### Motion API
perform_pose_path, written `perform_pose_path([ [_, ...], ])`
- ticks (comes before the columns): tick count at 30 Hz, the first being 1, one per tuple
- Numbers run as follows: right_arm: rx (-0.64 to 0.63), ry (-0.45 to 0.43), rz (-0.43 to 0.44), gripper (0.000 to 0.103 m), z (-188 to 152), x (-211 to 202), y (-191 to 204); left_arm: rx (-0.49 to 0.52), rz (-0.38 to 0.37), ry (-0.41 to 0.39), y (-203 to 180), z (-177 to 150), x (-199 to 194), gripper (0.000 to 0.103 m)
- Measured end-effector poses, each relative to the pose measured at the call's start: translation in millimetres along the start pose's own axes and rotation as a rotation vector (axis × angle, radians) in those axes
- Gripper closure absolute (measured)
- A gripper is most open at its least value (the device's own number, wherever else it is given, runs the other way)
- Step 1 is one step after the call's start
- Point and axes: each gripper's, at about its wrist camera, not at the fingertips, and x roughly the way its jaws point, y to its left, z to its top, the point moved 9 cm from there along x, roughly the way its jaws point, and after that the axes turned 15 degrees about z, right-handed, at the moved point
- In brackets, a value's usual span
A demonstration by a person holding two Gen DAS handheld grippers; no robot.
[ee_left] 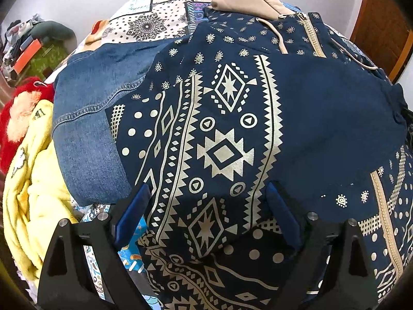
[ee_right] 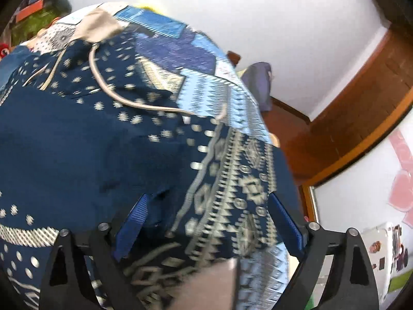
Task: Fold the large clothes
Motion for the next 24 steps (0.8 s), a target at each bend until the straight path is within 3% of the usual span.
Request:
perform_pose_path([
  [5,0.075,-0.008,0.085,0.012,-9.2,-20.2,-19.2,0.007,0.024,-0.004,2.0,4.8,-10.9,0.012],
  [11,0.148,-0.07,0.172,0.012,-14.3,-53.9,-37.3,0.01,-0.002,-0.151,-8.4,42.1,-71.0,0.012],
  [15,0.207,-0.078,0.222,0.012,-21.9,-66.6,-51.6,0.022,-0.05,-0.201,-31.2,68.2,-97.7,0.012],
  [24,0.343,-0.003,0.28,0.012,-56.6,-29.2,-97.1,0.132,-0.111,-0.167,-112.9,81.6,-78.8,0.012],
])
